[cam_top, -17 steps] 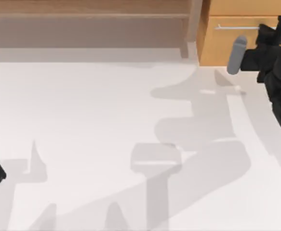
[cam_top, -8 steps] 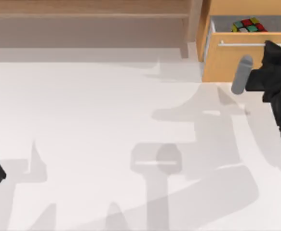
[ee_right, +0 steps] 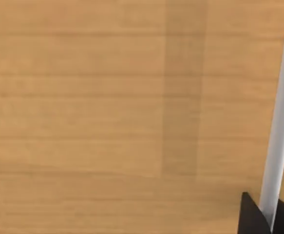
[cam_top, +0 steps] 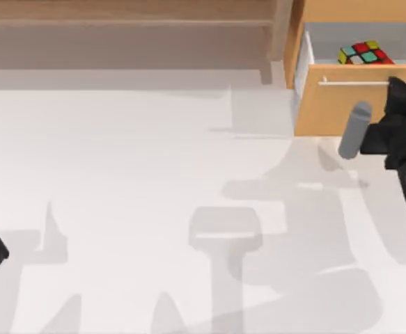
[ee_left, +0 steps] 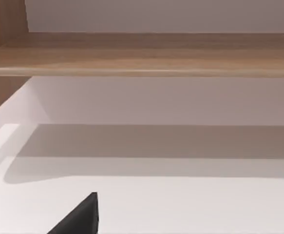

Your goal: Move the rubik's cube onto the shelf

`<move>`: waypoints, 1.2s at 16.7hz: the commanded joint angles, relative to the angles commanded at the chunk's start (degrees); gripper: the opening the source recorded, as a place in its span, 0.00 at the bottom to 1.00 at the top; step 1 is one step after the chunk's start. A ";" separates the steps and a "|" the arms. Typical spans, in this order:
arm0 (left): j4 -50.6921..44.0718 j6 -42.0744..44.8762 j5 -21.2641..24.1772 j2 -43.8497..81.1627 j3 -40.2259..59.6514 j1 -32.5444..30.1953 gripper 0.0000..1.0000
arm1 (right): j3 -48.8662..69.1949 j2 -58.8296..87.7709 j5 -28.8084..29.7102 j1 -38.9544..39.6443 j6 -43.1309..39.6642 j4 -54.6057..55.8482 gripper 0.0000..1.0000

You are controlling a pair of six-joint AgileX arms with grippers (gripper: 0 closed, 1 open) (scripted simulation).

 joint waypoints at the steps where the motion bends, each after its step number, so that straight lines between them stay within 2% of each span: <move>1: 0.00 0.00 0.00 0.00 0.00 0.00 1.00 | -2.33 -0.84 0.40 0.41 0.02 1.32 0.00; 9: 0.00 0.00 0.00 0.00 0.00 0.00 1.00 | -6.37 -2.33 1.39 1.44 -0.14 4.60 0.00; 15: 0.00 0.00 0.00 0.00 0.00 0.00 1.00 | -18.40 -5.48 4.85 4.92 -0.06 12.85 0.00; 20: 0.00 0.00 0.00 0.00 0.00 0.00 1.00 | -19.55 -5.96 5.29 5.37 0.00 13.86 0.00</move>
